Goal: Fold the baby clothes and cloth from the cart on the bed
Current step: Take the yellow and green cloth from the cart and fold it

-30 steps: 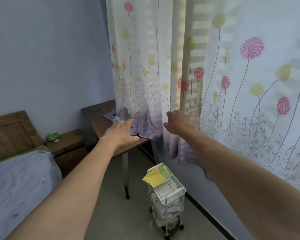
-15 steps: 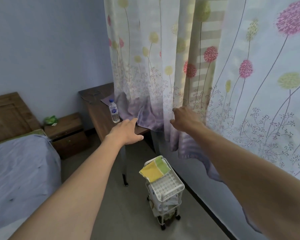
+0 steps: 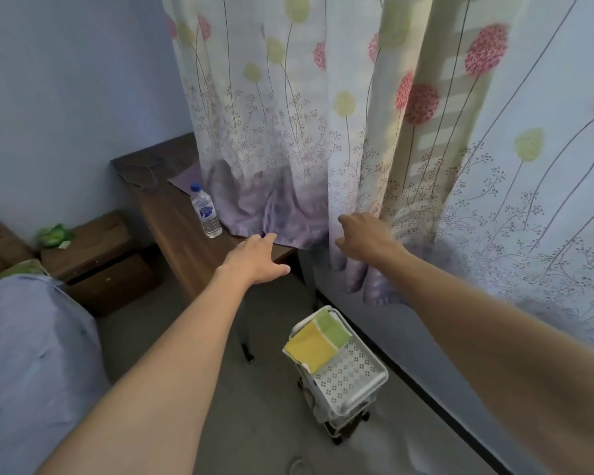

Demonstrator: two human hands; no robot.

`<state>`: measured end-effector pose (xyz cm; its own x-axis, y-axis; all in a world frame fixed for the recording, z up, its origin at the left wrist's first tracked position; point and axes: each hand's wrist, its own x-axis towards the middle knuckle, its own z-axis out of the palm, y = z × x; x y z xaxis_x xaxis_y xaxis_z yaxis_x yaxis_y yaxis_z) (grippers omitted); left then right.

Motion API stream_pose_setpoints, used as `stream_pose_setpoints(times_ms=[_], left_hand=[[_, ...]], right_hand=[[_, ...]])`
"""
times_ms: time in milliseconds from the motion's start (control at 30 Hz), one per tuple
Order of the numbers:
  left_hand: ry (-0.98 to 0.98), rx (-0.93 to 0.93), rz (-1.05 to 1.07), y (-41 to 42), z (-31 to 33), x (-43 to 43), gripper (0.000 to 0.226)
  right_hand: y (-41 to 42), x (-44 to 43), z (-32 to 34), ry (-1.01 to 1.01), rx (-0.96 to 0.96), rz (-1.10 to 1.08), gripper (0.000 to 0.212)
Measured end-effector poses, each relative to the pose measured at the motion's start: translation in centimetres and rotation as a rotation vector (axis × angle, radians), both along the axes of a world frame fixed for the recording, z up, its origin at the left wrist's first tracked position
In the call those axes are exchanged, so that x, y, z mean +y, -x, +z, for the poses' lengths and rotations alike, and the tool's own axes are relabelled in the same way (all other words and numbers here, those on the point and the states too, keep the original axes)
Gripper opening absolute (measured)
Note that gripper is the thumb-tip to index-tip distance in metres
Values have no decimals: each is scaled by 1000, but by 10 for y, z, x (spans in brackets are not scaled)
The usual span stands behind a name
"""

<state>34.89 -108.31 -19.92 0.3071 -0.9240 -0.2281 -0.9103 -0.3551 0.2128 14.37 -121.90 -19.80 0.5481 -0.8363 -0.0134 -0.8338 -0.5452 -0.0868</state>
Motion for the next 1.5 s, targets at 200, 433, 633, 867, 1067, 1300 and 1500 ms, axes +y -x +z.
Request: stream_pose_setpoints(times_ms=[200, 433, 633, 867, 1067, 1300, 1500], left_hand=[[-47, 50, -6, -19, -58, -29, 90], [-114, 100, 68, -25, -131, -45, 90], [-174, 78, 184, -16, -202, -46, 92], [-183, 24, 292, 10, -278, -36, 89], [-202, 148, 453, 36, -345, -18, 89], [-320, 424, 731, 74, -409, 4, 92], [-267, 610, 792, 97, -450, 18, 96]], right_hand=[[-9, -18, -51, -64, 46, 2, 24], [-14, -53, -119, -186, 95, 54, 27], [-19, -85, -188, -309, 166, 152, 44], [-9, -98, -260, -355, 282, 262, 75], [-4, -96, -326, -431, 323, 322, 81], [13, -89, -397, -595, 302, 374, 88], [15, -85, -437, -723, 192, 420, 83]])
